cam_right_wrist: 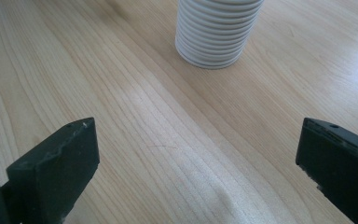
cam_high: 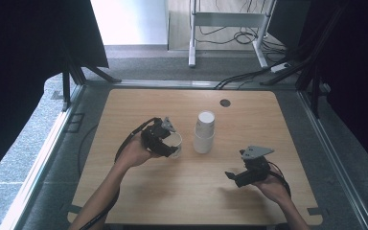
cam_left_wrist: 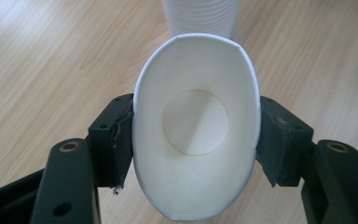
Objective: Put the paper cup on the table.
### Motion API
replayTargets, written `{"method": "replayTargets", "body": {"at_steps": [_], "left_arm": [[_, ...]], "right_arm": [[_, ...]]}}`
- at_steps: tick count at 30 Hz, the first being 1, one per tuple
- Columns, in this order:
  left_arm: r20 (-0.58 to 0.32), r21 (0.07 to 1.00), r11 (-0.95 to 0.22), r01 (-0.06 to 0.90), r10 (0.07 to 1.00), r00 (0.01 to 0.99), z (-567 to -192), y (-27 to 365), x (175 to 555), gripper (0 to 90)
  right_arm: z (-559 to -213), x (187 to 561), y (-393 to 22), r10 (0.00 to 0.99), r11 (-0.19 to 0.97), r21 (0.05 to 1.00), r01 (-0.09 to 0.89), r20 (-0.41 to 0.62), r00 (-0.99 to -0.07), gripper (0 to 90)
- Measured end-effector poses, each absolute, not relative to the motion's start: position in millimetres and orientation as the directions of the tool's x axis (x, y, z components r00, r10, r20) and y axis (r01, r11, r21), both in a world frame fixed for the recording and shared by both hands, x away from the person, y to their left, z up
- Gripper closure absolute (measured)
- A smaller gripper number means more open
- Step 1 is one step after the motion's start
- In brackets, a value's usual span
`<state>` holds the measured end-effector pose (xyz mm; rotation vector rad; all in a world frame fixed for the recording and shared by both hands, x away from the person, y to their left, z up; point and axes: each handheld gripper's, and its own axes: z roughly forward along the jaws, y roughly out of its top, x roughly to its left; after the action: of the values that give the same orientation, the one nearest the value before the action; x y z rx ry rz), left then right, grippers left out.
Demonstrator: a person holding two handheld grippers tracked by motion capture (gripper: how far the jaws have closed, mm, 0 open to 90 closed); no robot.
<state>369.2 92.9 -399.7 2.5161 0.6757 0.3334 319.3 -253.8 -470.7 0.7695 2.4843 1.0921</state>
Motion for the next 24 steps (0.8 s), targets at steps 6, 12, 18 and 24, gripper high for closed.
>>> {"method": "replayTargets", "body": {"at_steps": [6, 12, 18, 24], "left_arm": [[0.104, 0.5, -0.753, 0.428, 0.543, 0.833, -410, 94, 376, 34.1], [0.098, 0.473, -0.757, 0.451, 0.554, 0.827, -422, 92, 380, 32.2], [0.095, 0.466, -0.755, 0.462, 0.562, 0.822, -429, 92, 381, 30.2], [0.092, 0.468, -0.75, 0.468, 0.567, 0.818, -432, 91, 381, 25.3]], "right_arm": [[-473, 319, -252, 0.582, 0.577, 0.74, 0.347, -0.074, -0.81, 0.0], [-474, 320, -252, 0.577, 0.583, 0.735, 0.346, -0.074, -0.813, 0.2], [-475, 320, -252, 0.575, 0.585, 0.733, 0.347, -0.073, -0.815, 0.5], [-475, 320, -251, 0.572, 0.588, 0.731, 0.346, -0.073, -0.817, 0.5]]}}
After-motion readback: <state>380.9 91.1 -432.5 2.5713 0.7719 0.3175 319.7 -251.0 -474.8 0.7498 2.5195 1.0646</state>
